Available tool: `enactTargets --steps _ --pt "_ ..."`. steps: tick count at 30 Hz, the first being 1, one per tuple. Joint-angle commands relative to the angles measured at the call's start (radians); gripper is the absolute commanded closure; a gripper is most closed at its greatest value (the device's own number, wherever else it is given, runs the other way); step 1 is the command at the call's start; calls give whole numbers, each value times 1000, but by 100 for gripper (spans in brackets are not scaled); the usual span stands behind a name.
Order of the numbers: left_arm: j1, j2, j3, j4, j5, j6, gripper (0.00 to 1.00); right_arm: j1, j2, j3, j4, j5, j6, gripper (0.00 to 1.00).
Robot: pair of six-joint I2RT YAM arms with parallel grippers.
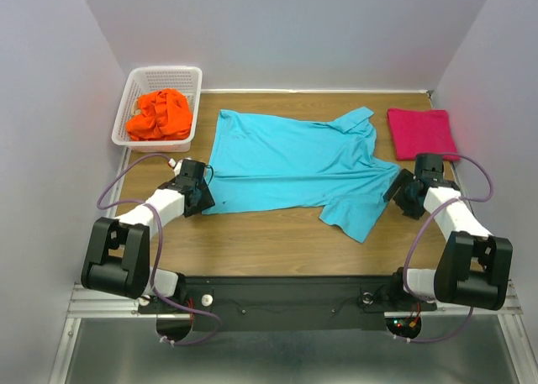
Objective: Fold and stack the t-shirts
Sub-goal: Flatten the tshirt out
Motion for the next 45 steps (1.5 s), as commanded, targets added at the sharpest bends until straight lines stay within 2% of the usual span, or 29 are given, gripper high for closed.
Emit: enactTargets --steps 1,6,8,9,10,15,23,29,34,40,41,43,44,45 --pt "-6 22 -27 -1 11 -9 46 -4 -4 -12 -5 -37 -16 26" --pt "-8 33 -31 23 32 -10 62 -4 54 12 9 -96 -30 27" --pt "-8 22 -36 26 31 -6 72 -4 66 27 20 -113 -28 28" --pt "-8 19 -37 28 29 -4 74 -4 74 34 32 -115 -25 28" --pt "-6 10 -39 29 29 -6 82 -4 82 46 44 -113 -25 30" --pt "-6 -8 -45 35 31 -4 100 -4 135 96 64 -124 -16 34" --pt "-8 -27 -54 45 35 -4 100 -3 204 159 76 -66 2 40" --pt "-8 -34 -56 45 37 -4 100 -3 258 173 107 -106 16 47" --pt "-6 -34 -57 49 38 -4 100 -3 316 169 124 -136 16 47" --pt "-8 -56 -47 39 31 -12 100 -3 321 140 125 -117 19 68" --pt "-8 -60 -40 35 26 -13 100 -4 312 136 124 -109 21 79" --pt "1 -76 -5 13 5 0 100 -4 281 141 118 -90 22 89" --pt "7 -80 12 2 -3 10 100 -4 248 149 115 -68 22 99" --pt "26 -91 31 -9 -8 16 100 -4 226 161 104 -64 19 99"
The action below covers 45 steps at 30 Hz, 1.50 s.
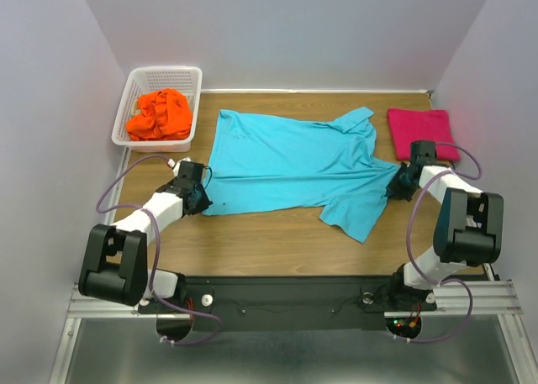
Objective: Fold and stack the t-shirts
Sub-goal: Flatten the tshirt out
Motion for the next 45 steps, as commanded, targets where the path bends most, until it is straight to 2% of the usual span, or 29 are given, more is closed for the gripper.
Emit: enactTargets --steps 1,5,6,13,16,19,28,33,41,45 --pt "34 -61 105 -55 -40 26 100 -6 -104 37 -2 82 0 99" --pt "97 -89 254 -107 -46 63 100 -4 -180 175 -64 162 -14 99" --pt "103 -91 296 -117 -51 75 100 -4 -197 251 -79 169 -17 100" --pt "127 -45 795 -167 -51 110 100 -4 -191 631 -101 124 -23 100" --pt "130 -40 961 -161 -43 127 100 -6 -194 777 -101 121 -48 99" --pt "130 -61 1064 -146 -34 144 100 -4 -211 858 -99 132 -71 100" --pt "130 -209 1141 -135 -51 224 100 -4 -361 947 -101 201 -151 100" --pt "130 -226 1166 -134 -39 242 100 11 -362 985 -99 175 -157 100" --pt "130 -123 1184 -92 20 249 100 11 -239 1057 -98 5 -145 100" --pt "130 6 1236 -77 60 242 100 11 -121 1143 -92 -60 -126 100"
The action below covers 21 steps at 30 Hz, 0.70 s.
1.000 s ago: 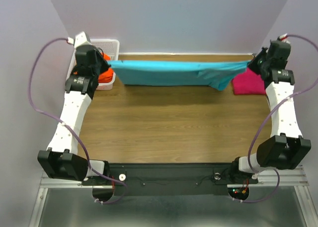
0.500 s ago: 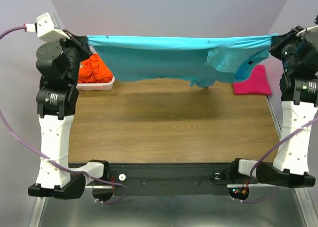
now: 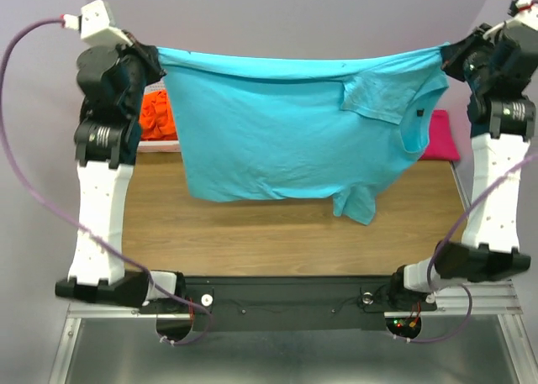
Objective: Fold and stack the t-shirts
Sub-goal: Flatten the tshirt out
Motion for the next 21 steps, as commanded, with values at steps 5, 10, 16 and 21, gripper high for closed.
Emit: enactTargets --steps 5,10,16,21 --pt "15 231 200 79 98 -19 100 -5 205 222 53 -105 22 100" --pt "13 320 311 89 169 -67 100 -3 287 374 68 -125 47 99" --pt "13 264 229 178 205 -69 100 -3 260 370 100 -117 23 99" --pt "13 117 -32 246 196 -73 100 -3 144 84 134 -87 -10 99"
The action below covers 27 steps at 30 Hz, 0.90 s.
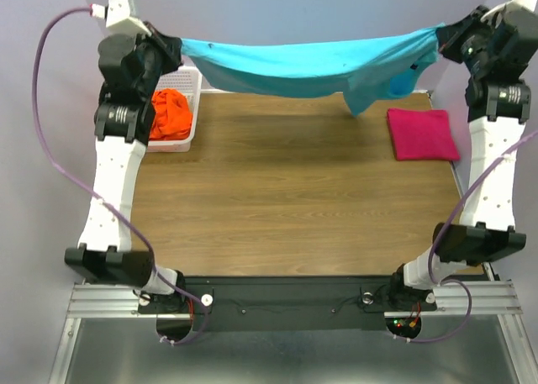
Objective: Fold and stack the t-shirts
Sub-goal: Flatten the tshirt out
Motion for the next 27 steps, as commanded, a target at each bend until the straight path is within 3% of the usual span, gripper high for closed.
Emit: enactTargets --steps 1,4,7,14,17,21,27 --pt "8 -145 -209 115 6 -4 100 -5 -130 -201 101 24 -51 100" --pt "8 -239 -392 134 0 -40 100 -5 -233 -443 139 28 -68 99" --pt "10 -337 -711 128 -63 -93 100 -5 -329 -705 173 31 -53 99" --pt "10 -516 -1126 66 -144 -190 100 -3 -497 -1121 194 25 21 99" --pt "10 -582 -1260 38 -143 -244 100 -5 -560 -1348 193 17 65 100" --pt "10 -633 -1365 16 -149 -293 100 -3 -624 -1505 150 34 163 99" --pt "10 -613 -1408 12 -161 -317 100 -3 -652 -1567 18 89 220 100"
